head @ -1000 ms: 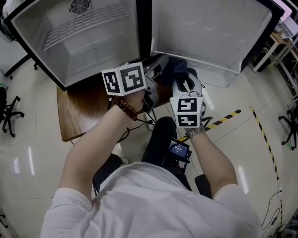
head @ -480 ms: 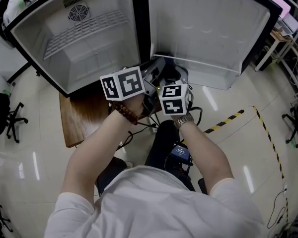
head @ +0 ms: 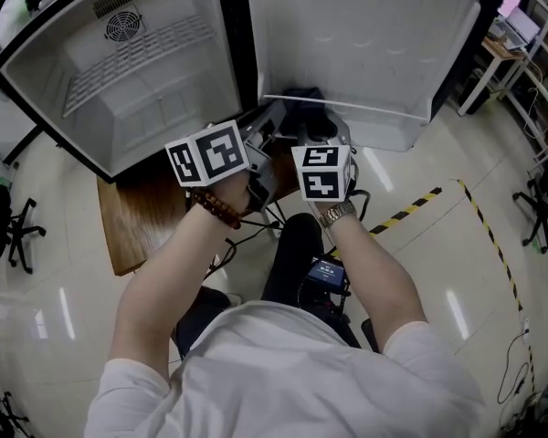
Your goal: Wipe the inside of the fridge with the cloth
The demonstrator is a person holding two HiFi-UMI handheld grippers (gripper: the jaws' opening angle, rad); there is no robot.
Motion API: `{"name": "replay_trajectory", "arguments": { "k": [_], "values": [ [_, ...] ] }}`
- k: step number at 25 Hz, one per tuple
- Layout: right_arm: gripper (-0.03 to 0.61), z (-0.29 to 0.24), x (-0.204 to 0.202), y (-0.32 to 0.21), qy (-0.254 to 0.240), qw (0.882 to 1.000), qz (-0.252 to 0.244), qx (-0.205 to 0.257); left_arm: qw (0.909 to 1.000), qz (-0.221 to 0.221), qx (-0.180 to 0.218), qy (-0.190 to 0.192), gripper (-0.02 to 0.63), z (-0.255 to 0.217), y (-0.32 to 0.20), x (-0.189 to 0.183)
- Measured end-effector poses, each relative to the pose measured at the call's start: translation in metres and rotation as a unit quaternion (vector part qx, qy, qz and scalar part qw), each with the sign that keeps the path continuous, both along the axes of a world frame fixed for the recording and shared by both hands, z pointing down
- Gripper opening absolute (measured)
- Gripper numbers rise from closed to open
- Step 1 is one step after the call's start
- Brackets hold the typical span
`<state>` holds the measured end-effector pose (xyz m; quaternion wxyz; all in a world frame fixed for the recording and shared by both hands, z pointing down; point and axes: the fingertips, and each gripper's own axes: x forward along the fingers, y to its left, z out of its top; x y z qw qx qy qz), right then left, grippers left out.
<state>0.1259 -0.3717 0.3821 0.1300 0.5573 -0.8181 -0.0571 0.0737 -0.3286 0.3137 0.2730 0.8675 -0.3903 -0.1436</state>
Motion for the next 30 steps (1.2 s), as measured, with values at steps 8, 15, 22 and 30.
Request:
{"name": "replay_trajectory", "arguments": {
  "k": [8,15,22,30],
  "values": [
    [0.103,0.004,0.052,0.000,-0.013,0.999,0.044,0.003,0.9999,-0.002,-0.003,0.012,0.004,0.001,-0.001,-0.001],
    [0.103,0.003,0.103,0.002,-0.013,0.996,0.087,0.005,0.9999,-0.004,-0.004,0.010,0.005,0.002,-0.002,0.000],
    [0.103,0.007,0.145,0.001,-0.013,0.992,0.129,0.005,0.9999,-0.004,-0.008,0.010,0.005,0.005,-0.003,-0.001],
    [0.103,0.008,0.171,0.003,-0.021,0.987,0.158,0.006,0.9999,-0.005,-0.009,0.010,0.004,0.006,-0.003,-0.001]
  ]
}}
